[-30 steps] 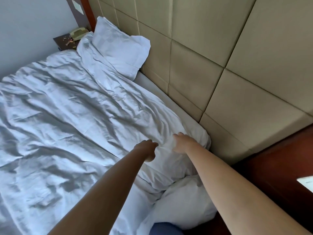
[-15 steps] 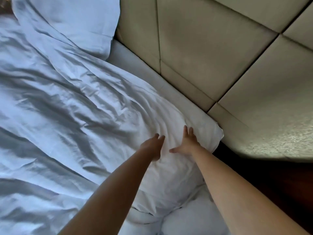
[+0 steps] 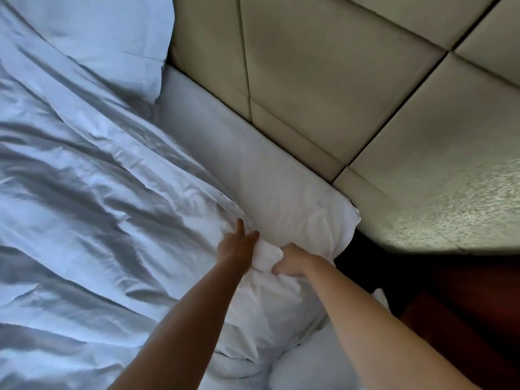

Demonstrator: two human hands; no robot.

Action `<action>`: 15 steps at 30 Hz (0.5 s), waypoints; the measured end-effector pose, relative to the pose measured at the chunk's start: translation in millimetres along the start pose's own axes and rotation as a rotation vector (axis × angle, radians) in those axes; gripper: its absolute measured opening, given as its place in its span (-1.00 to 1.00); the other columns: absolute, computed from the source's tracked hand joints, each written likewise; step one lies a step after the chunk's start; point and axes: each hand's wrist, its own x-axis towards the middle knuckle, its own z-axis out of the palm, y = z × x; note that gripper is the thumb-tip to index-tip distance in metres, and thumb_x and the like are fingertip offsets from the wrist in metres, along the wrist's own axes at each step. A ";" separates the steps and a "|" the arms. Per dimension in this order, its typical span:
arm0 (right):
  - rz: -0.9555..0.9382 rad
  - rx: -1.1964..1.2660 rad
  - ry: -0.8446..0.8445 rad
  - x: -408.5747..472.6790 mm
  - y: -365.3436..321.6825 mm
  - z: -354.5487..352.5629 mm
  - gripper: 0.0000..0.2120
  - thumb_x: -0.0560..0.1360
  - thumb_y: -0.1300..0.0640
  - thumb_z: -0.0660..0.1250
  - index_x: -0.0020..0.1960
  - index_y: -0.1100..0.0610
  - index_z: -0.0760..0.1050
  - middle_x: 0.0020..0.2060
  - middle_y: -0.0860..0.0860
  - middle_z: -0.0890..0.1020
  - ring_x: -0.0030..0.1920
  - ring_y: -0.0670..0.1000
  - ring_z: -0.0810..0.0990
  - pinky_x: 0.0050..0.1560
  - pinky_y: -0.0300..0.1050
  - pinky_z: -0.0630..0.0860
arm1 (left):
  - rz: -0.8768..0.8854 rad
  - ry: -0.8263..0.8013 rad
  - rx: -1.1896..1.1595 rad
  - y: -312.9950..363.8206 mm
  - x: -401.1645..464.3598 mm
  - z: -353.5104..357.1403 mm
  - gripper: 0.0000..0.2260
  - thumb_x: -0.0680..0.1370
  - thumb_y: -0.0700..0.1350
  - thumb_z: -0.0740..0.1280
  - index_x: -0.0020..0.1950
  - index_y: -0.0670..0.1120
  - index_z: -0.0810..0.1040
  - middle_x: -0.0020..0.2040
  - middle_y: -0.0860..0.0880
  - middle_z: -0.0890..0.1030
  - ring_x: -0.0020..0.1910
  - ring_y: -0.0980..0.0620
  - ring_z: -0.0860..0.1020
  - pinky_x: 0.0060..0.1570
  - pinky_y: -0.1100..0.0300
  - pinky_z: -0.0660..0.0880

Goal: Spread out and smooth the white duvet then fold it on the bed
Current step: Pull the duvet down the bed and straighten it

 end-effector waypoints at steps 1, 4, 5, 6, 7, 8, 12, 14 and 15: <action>-0.001 0.016 -0.007 -8.2 -2.8 0.8 -0.43 0.44 0.04 0.37 0.39 0.18 0.35 0.30 0.12 0.47 0.25 0.12 0.47 0.26 -0.08 0.43 | 0.014 0.053 0.010 -1.0 -3.3 -4.4 -0.63 0.59 -0.06 0.17 0.40 0.05 0.31 0.51 -0.08 0.11 0.18 -0.19 0.48 -0.01 0.02 0.47; -0.075 -0.045 0.152 -37.9 -14.7 -13.2 -0.63 0.50 0.01 0.26 0.27 0.11 0.47 0.17 0.09 0.58 0.11 0.09 0.57 0.13 -0.06 0.51 | 0.082 0.215 0.113 3.8 -22.5 -28.7 -0.72 0.59 -0.15 0.09 0.28 -0.05 0.41 0.30 -0.08 0.43 0.05 -0.18 0.56 -0.15 0.05 0.44; -0.114 -0.091 0.284 -49.1 -21.1 -24.5 -0.68 0.53 0.02 0.24 0.22 0.11 0.49 0.12 0.08 0.60 0.08 0.10 0.59 0.06 -0.09 0.51 | 0.098 0.308 0.140 7.3 -30.1 -43.8 -0.74 0.59 -0.17 0.09 0.23 -0.06 0.43 0.21 -0.08 0.47 0.03 -0.19 0.57 -0.14 0.05 0.46; -0.149 -0.154 0.433 -61.9 -30.0 -39.0 -0.73 0.54 0.04 0.23 0.18 0.12 0.49 0.09 0.09 0.61 0.07 0.13 0.59 -0.01 -0.11 0.49 | 0.099 0.409 0.138 11.3 -36.6 -63.5 -0.75 0.59 -0.19 0.10 0.21 -0.07 0.44 0.16 -0.09 0.49 0.01 -0.20 0.58 -0.15 0.05 0.47; -0.187 -0.228 0.593 -76.0 -41.0 -56.0 -0.78 0.55 0.07 0.23 0.15 0.14 0.47 0.06 0.10 0.61 0.06 0.15 0.60 -0.07 -0.11 0.46 | 0.092 0.515 0.114 15.6 -41.8 -87.0 -0.76 0.58 -0.20 0.10 0.20 -0.09 0.44 0.14 -0.10 0.51 0.00 -0.22 0.59 -0.16 0.04 0.47; -0.225 -0.293 0.741 -89.5 -53.8 -73.6 -0.81 0.55 0.11 0.24 0.12 0.15 0.45 0.04 0.11 0.62 0.05 0.16 0.60 -0.12 -0.10 0.43 | 0.085 0.616 0.085 18.3 -45.0 -112.4 -0.76 0.58 -0.21 0.11 0.20 -0.10 0.45 0.14 -0.11 0.51 -0.02 -0.24 0.59 -0.18 0.03 0.45; -0.319 -0.480 1.328 -127.4 -99.3 -128.7 -0.79 0.24 0.18 0.53 -0.21 0.10 0.53 -0.37 0.03 0.63 -0.39 0.04 0.63 -0.48 -0.24 0.39 | 0.127 0.935 0.009 16.7 -52.3 -193.4 -0.78 0.53 -0.27 0.18 0.14 -0.17 0.50 0.11 -0.17 0.54 -0.16 -0.29 0.58 -0.28 0.02 0.42; -0.339 -0.471 1.411 -128.8 -101.6 -138.4 -0.74 0.12 0.19 0.55 -0.33 0.09 0.48 -0.49 -0.01 0.55 -0.52 0.02 0.55 -0.57 -0.27 0.24 | 0.146 1.009 -0.046 15.3 -51.4 -205.3 -0.82 0.50 -0.30 0.21 0.07 -0.20 0.50 0.12 -0.19 0.53 -0.23 -0.30 0.56 -0.32 -0.01 0.44; -0.363 -0.422 1.364 -122.5 -98.3 -139.6 -0.77 0.20 0.20 0.51 -0.28 0.10 0.47 -0.43 0.02 0.57 -0.44 0.05 0.59 -0.50 -0.21 0.25 | 0.145 1.012 -0.092 16.6 -48.9 -204.0 -0.82 0.49 -0.32 0.20 0.06 -0.20 0.47 0.17 -0.18 0.49 -0.25 -0.29 0.56 -0.32 -0.02 0.45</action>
